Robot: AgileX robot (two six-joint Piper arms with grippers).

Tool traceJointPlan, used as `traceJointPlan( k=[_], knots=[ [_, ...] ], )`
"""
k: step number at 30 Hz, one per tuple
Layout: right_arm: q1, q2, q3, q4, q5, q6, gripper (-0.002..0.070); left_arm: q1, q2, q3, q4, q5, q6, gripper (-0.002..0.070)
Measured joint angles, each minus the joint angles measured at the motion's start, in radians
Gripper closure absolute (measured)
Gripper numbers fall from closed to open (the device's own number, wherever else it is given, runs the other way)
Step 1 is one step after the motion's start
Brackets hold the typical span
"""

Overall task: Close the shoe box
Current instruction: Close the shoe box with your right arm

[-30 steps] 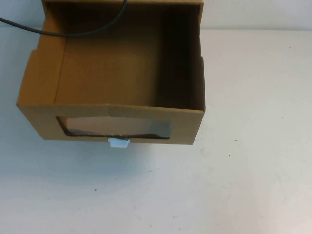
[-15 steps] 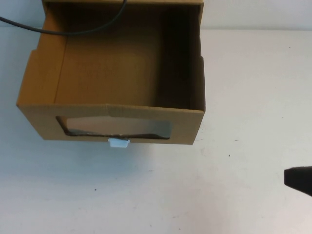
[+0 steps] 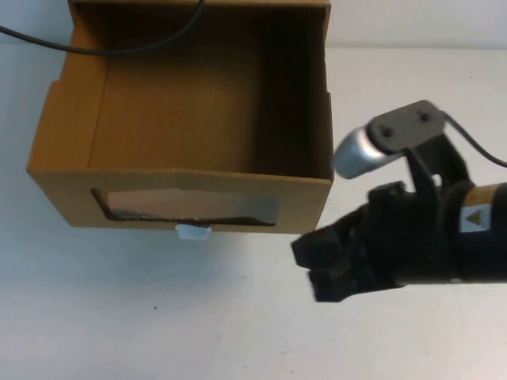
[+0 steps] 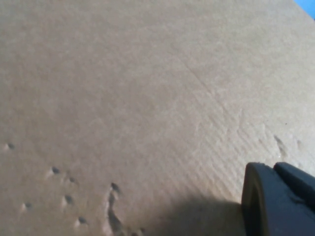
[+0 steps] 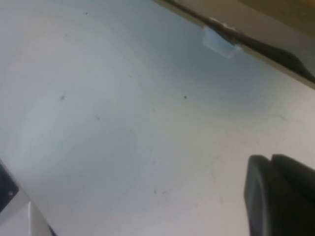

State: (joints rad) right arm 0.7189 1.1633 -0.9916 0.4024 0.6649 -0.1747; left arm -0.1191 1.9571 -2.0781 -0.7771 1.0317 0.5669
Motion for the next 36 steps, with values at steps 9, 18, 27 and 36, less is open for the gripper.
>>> traceJointPlan(
  k=[9, 18, 27, 36],
  knots=[
    [0.156, 0.174, -0.117, -0.202, -0.202, 0.180, 0.0687, 0.000, 0.000, 0.000, -0.007, 0.002, 0.000, 0.0677],
    [0.157, 0.322, -0.220, -0.213, -0.265, 0.187, 0.0687, 0.000, 0.000, 0.000, -0.011, 0.002, 0.000, 0.0677],
    [0.090, 0.395, -0.313, -0.218, -0.271, 0.187, 0.0687, 0.000, 0.000, 0.000, -0.011, 0.005, 0.000, 0.0677],
    [0.033, 0.451, -0.414, -0.225, -0.279, 0.181, 0.0687, 0.000, 0.000, 0.000, -0.011, 0.009, 0.000, 0.0677]
  ],
)
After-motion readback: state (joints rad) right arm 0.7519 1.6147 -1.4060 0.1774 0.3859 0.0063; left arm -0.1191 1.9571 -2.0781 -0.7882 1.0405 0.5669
